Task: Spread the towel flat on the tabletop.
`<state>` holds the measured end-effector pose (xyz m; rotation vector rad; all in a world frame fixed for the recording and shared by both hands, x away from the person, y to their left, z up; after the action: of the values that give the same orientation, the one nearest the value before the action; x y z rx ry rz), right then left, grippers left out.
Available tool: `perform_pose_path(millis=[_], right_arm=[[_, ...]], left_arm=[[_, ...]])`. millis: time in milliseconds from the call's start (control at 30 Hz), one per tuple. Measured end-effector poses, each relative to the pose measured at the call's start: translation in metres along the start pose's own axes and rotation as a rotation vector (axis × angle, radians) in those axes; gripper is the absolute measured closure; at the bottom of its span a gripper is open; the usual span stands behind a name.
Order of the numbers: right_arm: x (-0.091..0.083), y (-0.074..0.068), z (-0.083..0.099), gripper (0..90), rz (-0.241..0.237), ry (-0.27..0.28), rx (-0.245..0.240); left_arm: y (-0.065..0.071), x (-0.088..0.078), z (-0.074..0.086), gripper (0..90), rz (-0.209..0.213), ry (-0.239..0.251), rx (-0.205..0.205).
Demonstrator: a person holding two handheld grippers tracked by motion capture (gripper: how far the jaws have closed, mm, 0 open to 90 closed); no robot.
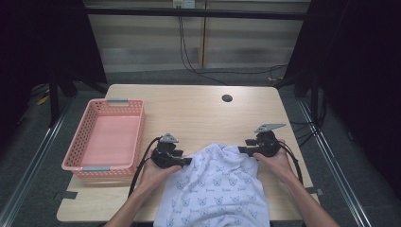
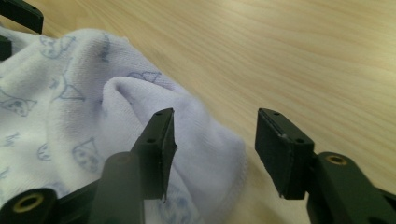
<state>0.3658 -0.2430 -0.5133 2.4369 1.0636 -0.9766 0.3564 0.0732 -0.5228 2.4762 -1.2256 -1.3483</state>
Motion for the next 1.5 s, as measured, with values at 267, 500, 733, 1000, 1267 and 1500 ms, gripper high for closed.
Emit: perform_pose_path(millis=[267, 500, 733, 1000, 1267, 1500], right_arm=[[0.019, -0.013, -0.001, 76.9, -0.046, -0.039, -0.036], [-0.018, 0.005, -0.034, 83.4, 0.039, 0.081, -0.033], [-0.067, -0.009, -0.070, 83.0, 0.047, 0.235, -0.095], [-0.057, -0.082, -0.009, 83.0, -0.132, 0.137, -0.161], [-0.040, -0.100, 0.040, 80.5, -0.200, -0.021, -0.145], [-0.057, -0.091, 0.031, 57.2, -0.191, 0.049, -0.124]], left_arm=[[0.007, 0.008, 0.002, 75.8, 0.044, -0.049, 0.008], [0.014, -0.034, -0.034, 83.5, 0.047, 0.160, 0.016], [0.064, -0.065, -0.040, 81.9, 0.074, 0.227, 0.218], [0.089, -0.036, 0.045, 78.2, 0.167, -0.090, 0.299], [0.059, -0.050, 0.028, 58.0, 0.248, 0.015, 0.141], [0.028, -0.034, -0.004, 62.7, 0.271, 0.103, -0.017]])
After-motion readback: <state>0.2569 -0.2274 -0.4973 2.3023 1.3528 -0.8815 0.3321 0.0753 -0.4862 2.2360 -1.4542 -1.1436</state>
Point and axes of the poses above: each handheld gripper's, and its own axes: x roughly forward along the jaws, z roughly out of its underside, y roughly to its right, the point moved 4 cm from there along x, roughly forward along the jaws, and after that the axes turned 13 degrees about -x, right-handed, at the moved point
